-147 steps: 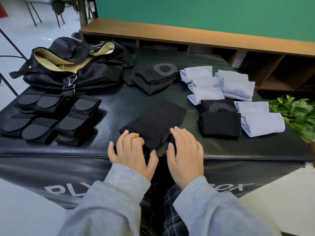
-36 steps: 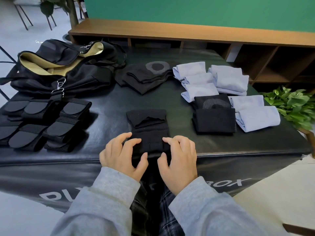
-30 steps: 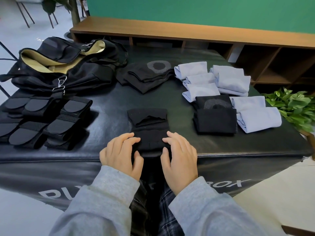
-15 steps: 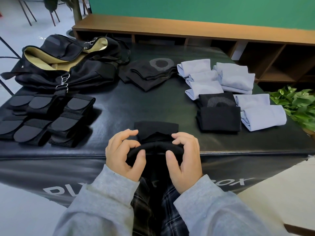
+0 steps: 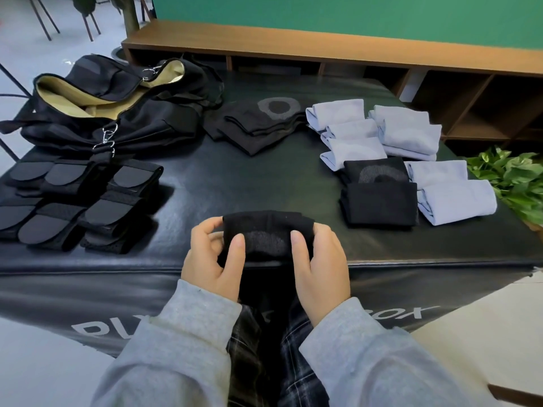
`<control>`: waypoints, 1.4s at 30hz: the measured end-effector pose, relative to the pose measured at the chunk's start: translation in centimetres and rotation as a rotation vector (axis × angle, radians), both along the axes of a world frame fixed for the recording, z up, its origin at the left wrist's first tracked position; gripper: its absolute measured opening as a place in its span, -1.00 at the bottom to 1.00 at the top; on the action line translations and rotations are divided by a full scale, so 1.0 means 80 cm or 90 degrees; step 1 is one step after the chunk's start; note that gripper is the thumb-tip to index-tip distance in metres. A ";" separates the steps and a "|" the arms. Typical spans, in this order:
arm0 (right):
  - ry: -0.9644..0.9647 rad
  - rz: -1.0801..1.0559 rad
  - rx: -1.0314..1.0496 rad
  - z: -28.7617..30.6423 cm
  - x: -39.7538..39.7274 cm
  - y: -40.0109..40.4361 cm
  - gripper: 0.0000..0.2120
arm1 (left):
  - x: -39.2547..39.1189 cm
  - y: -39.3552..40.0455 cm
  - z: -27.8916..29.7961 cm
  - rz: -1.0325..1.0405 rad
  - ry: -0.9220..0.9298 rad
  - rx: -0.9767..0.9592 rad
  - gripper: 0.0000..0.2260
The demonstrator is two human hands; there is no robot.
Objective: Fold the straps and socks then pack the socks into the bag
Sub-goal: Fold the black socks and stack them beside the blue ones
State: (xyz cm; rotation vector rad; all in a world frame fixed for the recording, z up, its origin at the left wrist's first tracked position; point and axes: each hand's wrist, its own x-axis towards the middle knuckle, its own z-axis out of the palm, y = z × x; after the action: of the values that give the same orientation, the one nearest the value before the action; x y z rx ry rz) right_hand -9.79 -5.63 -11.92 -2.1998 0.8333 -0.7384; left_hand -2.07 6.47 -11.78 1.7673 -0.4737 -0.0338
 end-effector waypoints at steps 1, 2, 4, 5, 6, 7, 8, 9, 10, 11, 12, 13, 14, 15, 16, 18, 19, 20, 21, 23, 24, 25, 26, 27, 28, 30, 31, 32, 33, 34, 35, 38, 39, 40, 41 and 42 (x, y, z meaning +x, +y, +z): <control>0.017 -0.007 0.007 0.001 0.002 0.000 -0.45 | 0.001 -0.001 0.001 0.013 0.011 0.018 -0.79; 0.032 -0.012 0.013 0.004 0.005 0.000 -0.46 | 0.002 -0.002 0.003 0.027 0.021 0.031 -0.79; 0.059 -0.015 0.012 0.010 0.009 0.000 -0.50 | 0.003 -0.007 0.007 0.060 0.031 0.056 -0.75; 0.075 -0.014 0.003 0.014 0.010 0.000 -0.54 | 0.004 -0.010 0.008 0.073 0.030 0.076 -0.71; 0.091 -0.012 -0.008 0.018 0.012 0.000 -0.60 | 0.006 -0.012 0.010 0.080 0.023 0.101 -0.67; 0.106 -0.010 -0.018 0.021 0.013 -0.001 -0.64 | 0.009 -0.014 0.011 0.083 0.010 0.126 -0.63; 0.115 -0.008 -0.024 0.024 0.014 -0.003 -0.67 | 0.014 -0.015 0.011 0.086 -0.008 0.146 -0.60; 0.121 -0.006 -0.024 0.026 0.014 -0.005 -0.69 | 0.019 -0.014 0.011 0.084 -0.028 0.160 -0.58; 0.127 -0.002 -0.021 0.029 0.014 -0.007 -0.70 | 0.024 -0.014 0.012 0.077 -0.047 0.177 -0.58; 0.137 0.007 -0.018 0.032 0.013 -0.011 -0.69 | 0.028 -0.015 0.014 0.064 -0.060 0.201 -0.58; 0.153 0.022 -0.013 0.035 0.013 -0.015 -0.65 | 0.030 -0.016 0.016 0.044 -0.062 0.236 -0.59; 0.171 0.040 -0.004 0.037 0.012 -0.020 -0.61 | 0.032 -0.018 0.019 0.020 -0.055 0.271 -0.60; 0.189 0.059 0.009 0.040 0.013 -0.026 -0.57 | 0.035 -0.019 0.022 -0.005 -0.044 0.297 -0.60; 0.203 0.078 0.024 0.042 0.013 -0.031 -0.54 | 0.038 -0.019 0.025 -0.026 -0.037 0.312 -0.60; 0.214 0.096 0.040 0.045 0.014 -0.035 -0.52 | 0.041 -0.019 0.029 -0.047 -0.037 0.327 -0.59; 0.232 0.131 0.067 0.051 0.015 -0.043 -0.47 | 0.049 -0.019 0.038 -0.086 -0.039 0.359 -0.59; 0.242 0.146 0.078 0.053 0.016 -0.047 -0.45 | 0.053 -0.018 0.040 -0.102 -0.034 0.369 -0.59; 0.256 0.158 0.087 0.056 0.017 -0.050 -0.44 | 0.054 -0.017 0.043 -0.115 -0.038 0.374 -0.61; 0.270 0.171 0.092 0.058 0.018 -0.054 -0.43 | 0.056 -0.016 0.044 -0.127 -0.051 0.370 -0.63; 0.301 0.197 0.083 0.061 0.020 -0.057 -0.45 | 0.055 -0.014 0.044 -0.150 -0.080 0.353 -0.67; 0.311 0.207 0.072 0.061 0.021 -0.059 -0.49 | 0.054 -0.014 0.044 -0.160 -0.090 0.340 -0.67; 0.315 0.214 0.064 0.061 0.021 -0.061 -0.54 | 0.053 -0.015 0.045 -0.166 -0.095 0.320 -0.65; 0.311 0.217 0.063 0.060 0.021 -0.062 -0.60 | 0.052 -0.017 0.046 -0.166 -0.097 0.298 -0.63; 0.303 0.216 0.067 0.059 0.020 -0.063 -0.65 | 0.052 -0.019 0.046 -0.165 -0.100 0.275 -0.63; 0.292 0.212 0.068 0.059 0.018 -0.064 -0.71 | 0.052 -0.021 0.048 -0.162 -0.100 0.252 -0.62; 0.262 0.208 0.043 0.058 0.012 -0.066 -0.83 | 0.052 -0.027 0.050 -0.159 -0.090 0.207 -0.60; 0.241 0.208 0.022 0.057 0.009 -0.067 -0.86 | 0.052 -0.030 0.052 -0.156 -0.081 0.178 -0.59; 0.217 0.207 0.004 0.058 0.006 -0.067 -0.85 | 0.052 -0.033 0.054 -0.152 -0.076 0.148 -0.57; 0.194 0.205 -0.005 0.059 0.002 -0.069 -0.85 | 0.052 -0.037 0.053 -0.149 -0.073 0.128 -0.56; 0.170 0.198 -0.002 0.061 -0.002 -0.070 -0.85 | 0.052 -0.040 0.052 -0.147 -0.070 0.123 -0.57; 0.143 0.187 0.009 0.063 -0.006 -0.072 -0.86 | 0.052 -0.044 0.050 -0.148 -0.067 0.128 -0.57; 0.080 0.142 0.037 0.067 -0.019 -0.080 -0.84 | 0.046 -0.060 0.046 -0.171 -0.063 0.118 -0.56; 0.064 0.130 0.039 0.068 -0.023 -0.084 -0.84 | 0.043 -0.066 0.044 -0.179 -0.060 0.110 -0.55; 0.045 0.117 0.045 0.068 -0.027 -0.087 -0.83 | 0.039 -0.072 0.044 -0.187 -0.058 0.103 -0.54; 0.025 0.104 0.053 0.068 -0.031 -0.091 -0.83 | 0.033 -0.078 0.045 -0.196 -0.055 0.099 -0.55; 0.005 0.089 0.063 0.067 -0.036 -0.095 -0.83 | 0.027 -0.084 0.045 -0.207 -0.054 0.096 -0.57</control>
State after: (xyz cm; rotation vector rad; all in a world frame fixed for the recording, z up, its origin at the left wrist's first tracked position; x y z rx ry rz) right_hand -12.66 -13.25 -6.55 -2.1491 0.6973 -0.6075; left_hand 0.13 -0.25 -8.15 1.8263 -0.8348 -0.2289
